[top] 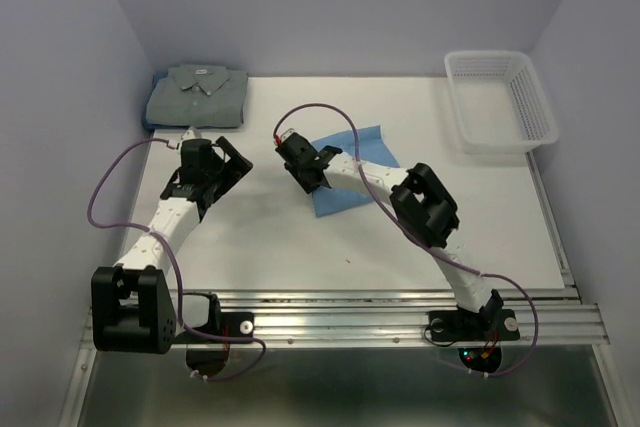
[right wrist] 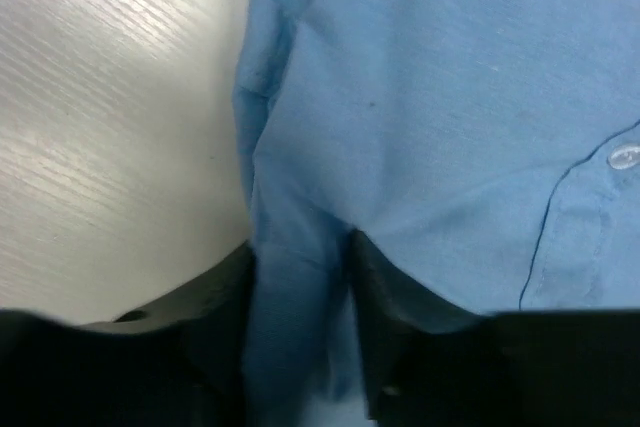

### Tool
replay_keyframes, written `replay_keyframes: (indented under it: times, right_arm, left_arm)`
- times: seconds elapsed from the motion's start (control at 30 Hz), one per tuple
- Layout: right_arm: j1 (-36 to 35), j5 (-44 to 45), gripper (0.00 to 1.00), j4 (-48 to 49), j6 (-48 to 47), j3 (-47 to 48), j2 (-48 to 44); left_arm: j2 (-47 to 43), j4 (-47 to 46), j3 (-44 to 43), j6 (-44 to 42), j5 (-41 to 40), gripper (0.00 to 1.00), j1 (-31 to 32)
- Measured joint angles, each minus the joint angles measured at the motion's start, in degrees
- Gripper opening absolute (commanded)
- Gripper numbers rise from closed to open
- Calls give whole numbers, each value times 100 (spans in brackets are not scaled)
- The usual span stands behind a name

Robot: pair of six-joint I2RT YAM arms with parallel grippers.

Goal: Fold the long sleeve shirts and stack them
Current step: Fold the shirt

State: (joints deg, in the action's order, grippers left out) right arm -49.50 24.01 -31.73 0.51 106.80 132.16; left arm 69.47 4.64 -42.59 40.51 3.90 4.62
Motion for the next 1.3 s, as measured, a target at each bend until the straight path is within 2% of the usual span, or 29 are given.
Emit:
replay_keyframes:
  times: [0.03,0.1,0.33,0.5,0.67,0.77,0.87,0.97,1.0,1.07,1.17,1.3]
  right_arm:
    - [7,-33,22,-33,85,-13,0]
    - [59,-120,1,-44,203,-83,-2]
    - [428,-769,1,-136,396,-90,-122]
    - [601,-1967,1,-210,586,-90,-463]
    - [627,-3423,1,170,1305,-90,-1281]
    - [688,-4468,1,1027,2175,-153,-1843]
    - [793,-5370,1,2485,3202,-538,-2210]
    - [931,-6002,1,4087,4507,-979,-2216]
    - [1005,-6214,1,4922,5075,-1217,-2111]
    - [1108,-6443,1,5794,5775,-1438,-1886]
    - [1314,-6662,1,6679,6559,-1878,-1480]
    - [1692,-6719,1,7073,7010,-2686,-1145]
  left_arm:
    - [0,7,0,-7,-11,99,-22]
    - [-4,59,-4,-37,-63,99,-66]
    - [-109,262,-83,-107,-155,99,-142]
    - [-221,361,-203,-160,-160,99,-210]
    - [-516,531,-260,-214,-153,99,-306]
    - [-754,695,-361,-245,-157,99,-411]
    - [-973,946,-601,-284,-245,99,-546]
    - [-1145,1152,-879,-323,-466,99,-625]
    - [-1220,1209,-973,-332,-553,99,-638]
    - [-1307,1303,-1097,-350,-660,99,-651]
    - [-1373,1397,-1233,-365,-796,99,-654]
    - [-1362,1552,-1252,-361,-890,99,-658]
